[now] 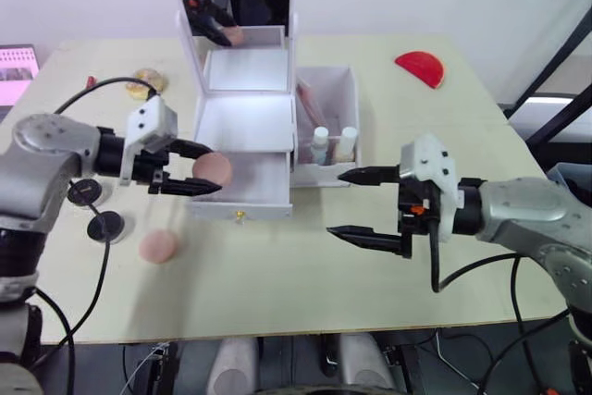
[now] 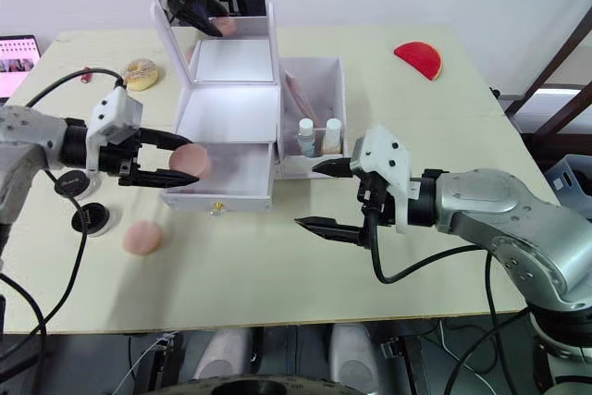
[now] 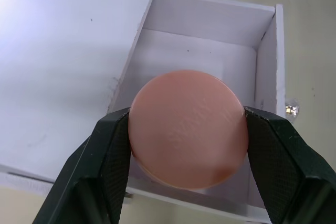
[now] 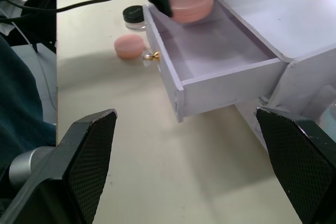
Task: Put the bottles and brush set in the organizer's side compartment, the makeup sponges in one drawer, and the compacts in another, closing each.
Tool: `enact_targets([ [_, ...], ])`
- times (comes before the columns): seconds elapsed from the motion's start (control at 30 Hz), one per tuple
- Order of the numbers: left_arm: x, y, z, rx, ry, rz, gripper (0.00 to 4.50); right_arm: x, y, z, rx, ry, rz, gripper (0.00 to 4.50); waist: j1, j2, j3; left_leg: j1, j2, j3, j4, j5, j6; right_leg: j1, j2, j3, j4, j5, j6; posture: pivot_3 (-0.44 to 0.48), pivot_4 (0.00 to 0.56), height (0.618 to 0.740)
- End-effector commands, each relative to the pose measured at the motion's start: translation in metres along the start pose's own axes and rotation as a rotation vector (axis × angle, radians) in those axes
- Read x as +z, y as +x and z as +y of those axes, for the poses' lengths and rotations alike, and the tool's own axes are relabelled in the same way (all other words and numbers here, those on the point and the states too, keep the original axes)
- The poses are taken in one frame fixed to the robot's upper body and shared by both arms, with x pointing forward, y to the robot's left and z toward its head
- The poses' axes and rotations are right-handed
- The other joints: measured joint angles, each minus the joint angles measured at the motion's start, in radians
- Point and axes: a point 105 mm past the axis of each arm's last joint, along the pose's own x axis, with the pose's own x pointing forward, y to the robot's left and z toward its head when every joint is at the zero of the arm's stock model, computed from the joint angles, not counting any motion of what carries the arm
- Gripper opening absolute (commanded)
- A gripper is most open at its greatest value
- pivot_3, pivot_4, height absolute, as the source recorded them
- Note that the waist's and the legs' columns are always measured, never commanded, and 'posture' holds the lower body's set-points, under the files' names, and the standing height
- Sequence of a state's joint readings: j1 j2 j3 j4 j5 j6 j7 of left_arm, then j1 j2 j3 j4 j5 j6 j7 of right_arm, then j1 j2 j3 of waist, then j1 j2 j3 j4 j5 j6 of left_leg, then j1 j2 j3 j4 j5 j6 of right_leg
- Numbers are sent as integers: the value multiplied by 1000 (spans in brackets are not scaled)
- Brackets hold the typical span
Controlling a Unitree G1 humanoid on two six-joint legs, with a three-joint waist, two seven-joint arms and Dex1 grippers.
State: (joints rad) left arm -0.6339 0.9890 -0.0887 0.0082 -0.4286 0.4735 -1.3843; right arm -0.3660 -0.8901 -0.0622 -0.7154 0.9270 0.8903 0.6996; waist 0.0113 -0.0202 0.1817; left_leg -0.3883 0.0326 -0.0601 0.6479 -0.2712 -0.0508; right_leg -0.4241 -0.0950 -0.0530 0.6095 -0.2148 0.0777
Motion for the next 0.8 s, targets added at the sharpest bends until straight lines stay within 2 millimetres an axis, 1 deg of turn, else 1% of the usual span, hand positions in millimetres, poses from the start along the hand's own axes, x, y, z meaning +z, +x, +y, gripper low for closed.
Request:
enact_targets([
  [0.03, -1, 1, 1, -24, 42, 34, 2650, 9, -2, 4, -15, -37, -27, 4500, -2, 0, 0, 0, 0, 0, 0, 0, 0, 0, 0, 1, 0, 0, 0, 0, 150, 739],
  [0.1, -4, 2, 1, -35, 44, 42, 2650, 9, -2, 4, -26, -35, -28, 4500, -2, 0, 0, 0, 0, 0, 0, 0, 0, 0, 0, 1, 0, 0, 0, 0, 150, 739],
  [0.23, -1, 7, -2, -54, 42, 27, 2650, 8, -2, 4, -39, -27, -29, 4500, -1, 0, 0, 0, 0, 0, 0, 0, 0, 0, 0, 1, 1, 0, 0, 0, 150, 739],
  [0.37, -2, 9, -3, -58, 40, 26, 2650, 8, -2, 5, -44, -21, -33, 4500, -1, 0, 0, 1, 0, 0, 0, 0, 0, 0, 0, 1, 1, 0, 0, 0, 150, 739],
  [0.53, -6, 8, -2, -52, 32, 38, 2650, 8, -2, 4, -48, -19, -36, 4500, -1, 0, 0, 1, 0, 0, 0, 0, 0, 0, 0, 1, 1, 0, 0, 0, 150, 739],
  [0.6, -6, 7, -1, -44, 28, 35, 3739, 8, -2, 4, -49, -19, -35, 4500, -1, 0, 0, 1, 0, 0, 0, 0, 0, 0, 0, 1, 2, 0, 0, 0, 150, 739],
  [0.67, -6, 7, 0, -40, 27, 31, 4469, 8, -2, 4, -50, -19, -37, 4500, -1, 0, 0, 1, 0, 0, 0, 0, 0, 0, 0, 1, 2, 0, 0, 0, 150, 739],
  [0.8, -4, 7, 0, -33, 28, 22, 4469, 9, -1, 4, -48, -19, -39, 4500, 0, 0, 0, 1, 0, 0, 1, 0, 1, 0, 0, 1, 3, 0, 0, 0, 150, 739],
])
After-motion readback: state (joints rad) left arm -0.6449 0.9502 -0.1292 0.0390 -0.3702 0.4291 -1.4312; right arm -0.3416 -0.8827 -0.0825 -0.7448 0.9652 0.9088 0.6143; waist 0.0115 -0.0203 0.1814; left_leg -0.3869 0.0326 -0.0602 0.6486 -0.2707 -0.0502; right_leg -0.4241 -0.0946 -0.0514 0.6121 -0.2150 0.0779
